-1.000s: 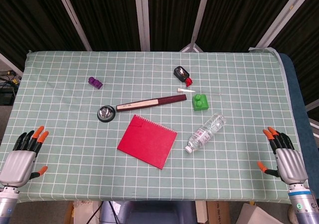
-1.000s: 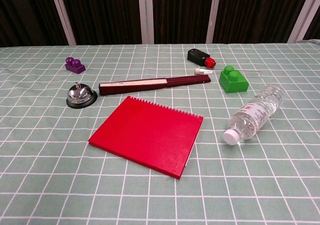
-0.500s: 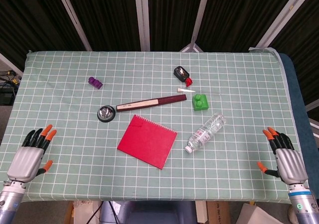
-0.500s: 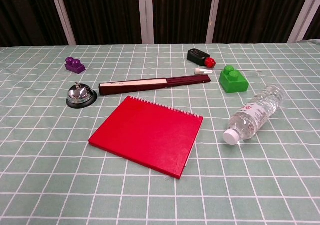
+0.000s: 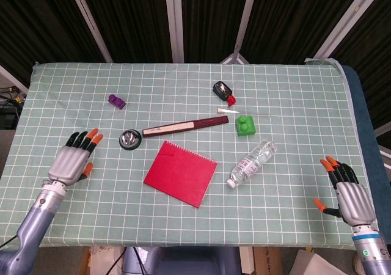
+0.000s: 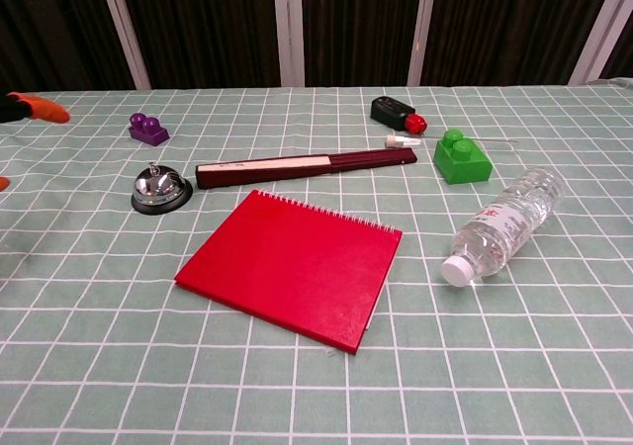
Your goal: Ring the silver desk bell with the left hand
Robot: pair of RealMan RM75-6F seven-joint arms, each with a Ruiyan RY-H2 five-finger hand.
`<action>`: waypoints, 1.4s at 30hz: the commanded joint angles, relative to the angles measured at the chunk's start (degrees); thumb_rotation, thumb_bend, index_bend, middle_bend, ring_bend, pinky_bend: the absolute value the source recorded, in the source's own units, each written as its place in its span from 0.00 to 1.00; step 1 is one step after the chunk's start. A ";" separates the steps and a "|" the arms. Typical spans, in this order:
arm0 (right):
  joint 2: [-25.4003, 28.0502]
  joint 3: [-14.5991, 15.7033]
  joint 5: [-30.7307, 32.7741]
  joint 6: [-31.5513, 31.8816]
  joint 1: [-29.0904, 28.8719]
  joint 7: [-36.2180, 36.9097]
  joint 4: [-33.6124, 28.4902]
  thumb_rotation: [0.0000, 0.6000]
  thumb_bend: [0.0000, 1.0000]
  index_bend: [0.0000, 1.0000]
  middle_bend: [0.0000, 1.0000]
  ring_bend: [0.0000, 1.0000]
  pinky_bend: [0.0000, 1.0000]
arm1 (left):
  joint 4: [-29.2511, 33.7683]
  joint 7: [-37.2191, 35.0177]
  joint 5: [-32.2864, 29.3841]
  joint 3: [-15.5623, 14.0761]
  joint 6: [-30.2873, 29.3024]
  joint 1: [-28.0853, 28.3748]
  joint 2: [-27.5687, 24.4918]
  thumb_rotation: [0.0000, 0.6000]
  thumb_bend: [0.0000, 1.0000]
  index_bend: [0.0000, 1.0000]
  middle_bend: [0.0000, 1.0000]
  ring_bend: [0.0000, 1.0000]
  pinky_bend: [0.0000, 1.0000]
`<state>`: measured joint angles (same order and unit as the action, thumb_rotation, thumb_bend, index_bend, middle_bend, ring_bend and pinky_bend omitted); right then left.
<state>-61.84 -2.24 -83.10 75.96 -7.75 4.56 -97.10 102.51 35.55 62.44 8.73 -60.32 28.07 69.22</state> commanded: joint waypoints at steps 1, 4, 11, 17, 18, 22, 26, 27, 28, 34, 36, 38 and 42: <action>0.05 -0.01 0.01 -0.24 -0.14 0.27 -0.04 1.00 0.29 0.00 0.00 0.00 0.00 | -2.93 5.47 -6.77 2.59 3.24 5.14 4.36 1.00 0.64 0.00 0.00 0.00 0.00; 0.10 -0.03 0.16 -0.56 -0.27 0.70 -0.11 1.00 0.29 0.00 0.00 0.00 0.00 | -4.98 7.67 -10.65 3.31 3.67 7.45 7.21 1.00 0.65 0.00 0.00 0.00 0.00; 0.20 -0.04 0.27 -1.25 -0.63 1.22 -0.20 1.00 0.29 0.00 0.00 0.00 0.00 | -9.17 11.66 -16.54 3.13 3.23 11.37 12.73 1.00 0.65 0.00 0.00 0.00 0.00; 0.31 0.00 0.22 -1.28 -0.63 1.63 -0.33 1.00 0.29 0.00 0.00 0.00 0.00 | -11.84 12.14 -18.21 2.30 2.94 12.45 14.60 1.00 0.65 0.00 0.00 0.00 0.00; 0.31 0.00 0.20 -1.27 -0.63 1.71 -0.36 1.00 0.29 0.00 0.00 0.00 0.00 | -12.52 12.01 -18.60 2.22 3.17 12.66 14.92 1.00 0.65 0.00 0.00 0.00 0.00; 0.26 -0.05 0.40 -1.45 -0.72 1.92 -0.37 1.00 0.29 0.00 0.00 0.00 0.00 | -15.66 11.40 -20.30 1.50 4.80 13.58 16.65 1.00 0.65 0.00 0.00 0.00 0.00; 0.25 -0.10 0.66 -1.55 -0.74 2.04 -0.44 1.00 0.29 0.00 0.00 0.00 0.00 | -18.06 11.92 -20.82 -0.64 5.95 14.00 17.97 1.00 0.65 0.00 0.00 0.00 0.00; 0.27 -0.11 0.67 -1.52 -0.72 2.10 -0.47 1.00 0.29 0.00 0.00 0.00 0.00 | -18.55 12.07 -20.94 -1.00 6.09 14.10 18.25 1.00 0.65 0.00 0.00 0.00 0.00; 0.28 -0.11 0.67 -1.49 -0.70 2.21 -0.53 1.00 0.29 0.00 0.00 0.00 0.00 | -18.94 12.14 -21.15 -1.26 6.24 14.22 18.51 1.00 0.65 0.00 0.00 0.00 0.00; 0.30 -0.09 0.40 -1.19 -0.62 2.53 -0.52 1.00 0.29 0.00 0.00 0.00 0.00 | -19.91 11.63 -22.16 -1.28 6.04 14.96 19.32 1.00 0.65 0.00 0.00 0.00 0.00; 0.30 -0.08 0.37 -1.13 -0.60 2.60 -0.49 1.00 0.29 0.00 0.00 0.00 0.00 | -19.78 11.55 -21.97 -1.32 5.73 15.06 19.19 1.00 0.65 0.00 0.00 0.00 0.00; 0.31 -0.08 0.35 -1.10 -0.58 2.68 -0.46 1.00 0.29 0.00 0.00 0.00 0.00 | -19.45 11.29 -21.44 -1.12 5.04 15.14 18.89 1.00 0.64 0.00 0.00 0.00 0.00; 0.32 -0.04 0.25 -1.03 -0.56 2.77 -0.40 1.00 0.29 0.00 0.00 0.00 0.00 | -17.33 8.30 -18.85 0.74 2.05 14.75 17.73 1.00 0.62 0.00 0.00 0.00 0.00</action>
<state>-61.52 -2.28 -82.85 74.94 -8.30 7.33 -97.50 84.21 45.16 42.32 8.56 -56.99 43.02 87.53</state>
